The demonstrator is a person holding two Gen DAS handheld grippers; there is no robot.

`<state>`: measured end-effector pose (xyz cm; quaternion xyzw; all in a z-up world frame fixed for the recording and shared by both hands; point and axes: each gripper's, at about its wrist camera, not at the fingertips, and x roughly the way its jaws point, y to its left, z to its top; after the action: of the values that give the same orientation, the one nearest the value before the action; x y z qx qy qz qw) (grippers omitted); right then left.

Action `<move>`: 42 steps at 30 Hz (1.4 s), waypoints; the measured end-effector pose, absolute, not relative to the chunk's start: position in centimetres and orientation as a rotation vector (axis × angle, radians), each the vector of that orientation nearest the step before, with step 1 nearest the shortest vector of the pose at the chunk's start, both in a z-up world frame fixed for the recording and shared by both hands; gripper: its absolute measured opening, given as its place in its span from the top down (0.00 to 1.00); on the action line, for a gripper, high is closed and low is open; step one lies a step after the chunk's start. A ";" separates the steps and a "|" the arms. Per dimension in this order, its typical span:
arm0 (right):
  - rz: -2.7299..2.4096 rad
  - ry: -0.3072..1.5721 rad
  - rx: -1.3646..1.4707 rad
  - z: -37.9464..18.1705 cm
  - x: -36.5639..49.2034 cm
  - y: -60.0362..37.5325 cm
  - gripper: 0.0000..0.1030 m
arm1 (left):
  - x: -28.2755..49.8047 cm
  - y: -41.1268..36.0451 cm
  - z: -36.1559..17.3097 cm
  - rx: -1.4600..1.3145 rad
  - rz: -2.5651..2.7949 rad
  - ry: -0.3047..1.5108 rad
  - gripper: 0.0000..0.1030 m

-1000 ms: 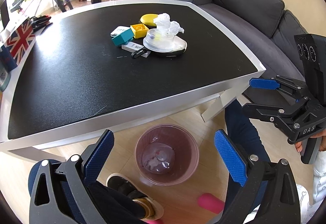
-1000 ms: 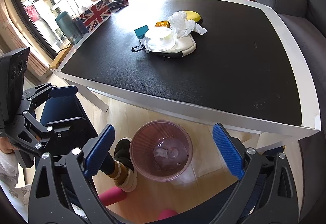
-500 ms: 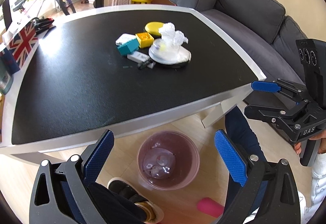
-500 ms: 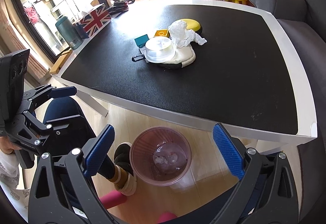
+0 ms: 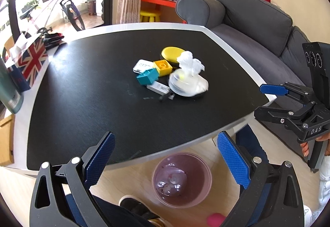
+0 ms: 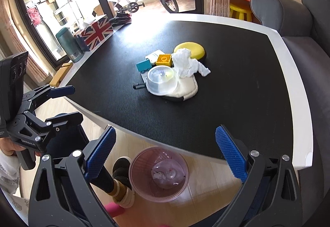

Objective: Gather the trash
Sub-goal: 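Grasp the clear dome lid with the right gripper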

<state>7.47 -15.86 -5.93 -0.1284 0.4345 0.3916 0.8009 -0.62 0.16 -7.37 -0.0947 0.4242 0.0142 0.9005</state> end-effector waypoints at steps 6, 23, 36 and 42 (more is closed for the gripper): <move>0.818 0.925 -0.288 -5.5 9.7 -13.7 0.07 | -0.3 1.0 -7.1 -0.202 0.039 0.866 0.07; 0.813 1.021 -0.396 -8.3 14.3 -6.5 0.07 | -0.3 1.9 -7.1 -0.218 0.044 0.863 0.07; 0.811 1.087 -0.414 -10.5 15.4 -4.0 0.24 | -0.4 2.5 -7.7 -0.238 0.050 0.872 0.07; 0.813 1.104 -0.417 -11.0 15.6 -3.9 0.46 | -0.4 2.5 -7.7 -0.237 0.048 0.873 0.07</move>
<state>15.57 -3.94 -11.04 -0.1912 0.5059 0.3724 0.7542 -0.36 2.50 -7.70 -0.1146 0.4217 0.0230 0.8992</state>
